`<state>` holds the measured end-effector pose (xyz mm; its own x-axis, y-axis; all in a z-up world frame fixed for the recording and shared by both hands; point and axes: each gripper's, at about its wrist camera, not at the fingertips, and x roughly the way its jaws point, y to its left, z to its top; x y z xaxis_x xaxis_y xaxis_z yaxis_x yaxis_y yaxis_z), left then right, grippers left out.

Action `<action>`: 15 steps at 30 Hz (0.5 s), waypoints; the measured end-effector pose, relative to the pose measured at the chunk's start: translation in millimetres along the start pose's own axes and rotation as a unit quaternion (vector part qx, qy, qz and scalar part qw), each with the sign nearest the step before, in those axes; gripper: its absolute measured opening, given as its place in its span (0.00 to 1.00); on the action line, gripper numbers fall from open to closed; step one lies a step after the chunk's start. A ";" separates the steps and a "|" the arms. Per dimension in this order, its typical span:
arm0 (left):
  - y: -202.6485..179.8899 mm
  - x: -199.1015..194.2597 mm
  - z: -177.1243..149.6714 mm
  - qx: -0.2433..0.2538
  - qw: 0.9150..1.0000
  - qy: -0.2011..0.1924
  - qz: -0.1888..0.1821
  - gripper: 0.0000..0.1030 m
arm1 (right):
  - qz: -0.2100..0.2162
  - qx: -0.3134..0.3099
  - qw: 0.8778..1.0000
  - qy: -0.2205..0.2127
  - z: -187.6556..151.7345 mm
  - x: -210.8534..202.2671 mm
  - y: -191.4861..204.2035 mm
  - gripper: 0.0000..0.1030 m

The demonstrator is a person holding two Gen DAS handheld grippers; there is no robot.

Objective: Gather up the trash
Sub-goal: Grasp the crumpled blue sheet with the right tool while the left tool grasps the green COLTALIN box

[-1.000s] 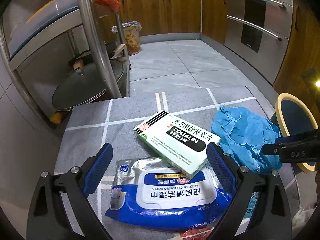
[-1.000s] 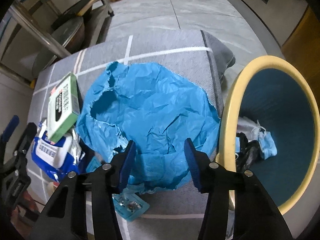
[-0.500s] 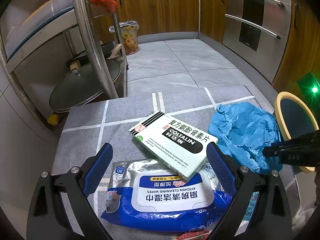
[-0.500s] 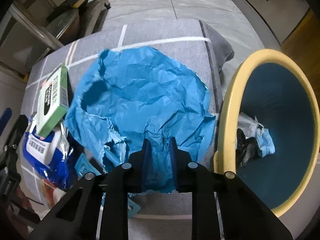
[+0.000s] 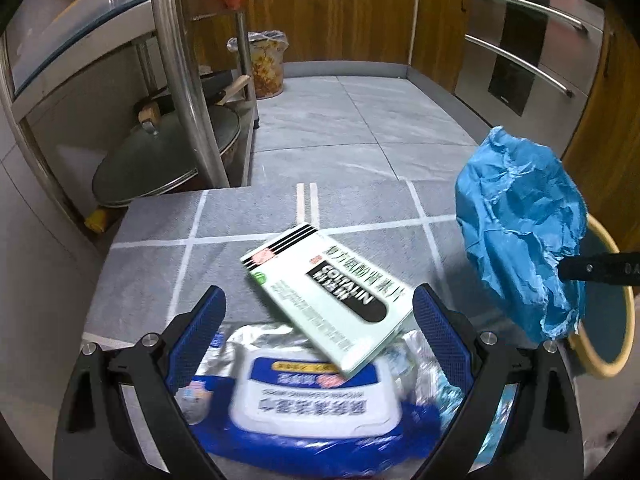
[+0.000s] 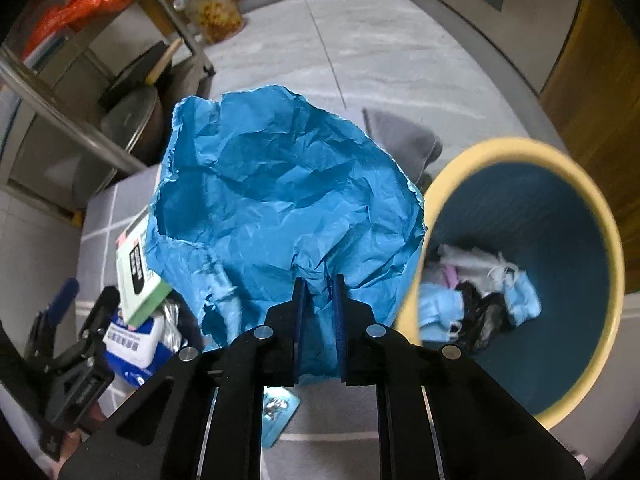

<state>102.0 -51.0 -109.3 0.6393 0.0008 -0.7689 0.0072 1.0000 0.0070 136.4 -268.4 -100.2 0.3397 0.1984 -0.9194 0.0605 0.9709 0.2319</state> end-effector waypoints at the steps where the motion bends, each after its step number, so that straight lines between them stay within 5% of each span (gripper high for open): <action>1: -4.1 1.8 1.5 -0.001 1.000 0.001 0.002 0.90 | 0.000 0.004 1.000 -0.004 1.8 -1.8 -3.0 0.14; 15: -37.8 44.2 9.8 -0.028 0.998 0.048 0.041 0.90 | -0.018 0.007 1.000 -0.017 19.5 -3.9 -44.9 0.14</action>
<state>137.6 -88.9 -137.4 0.5597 0.0801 -0.8248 -0.0861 0.9956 0.0382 150.7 -315.4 -100.9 0.3685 0.1590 -0.9159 0.0859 0.9752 0.2038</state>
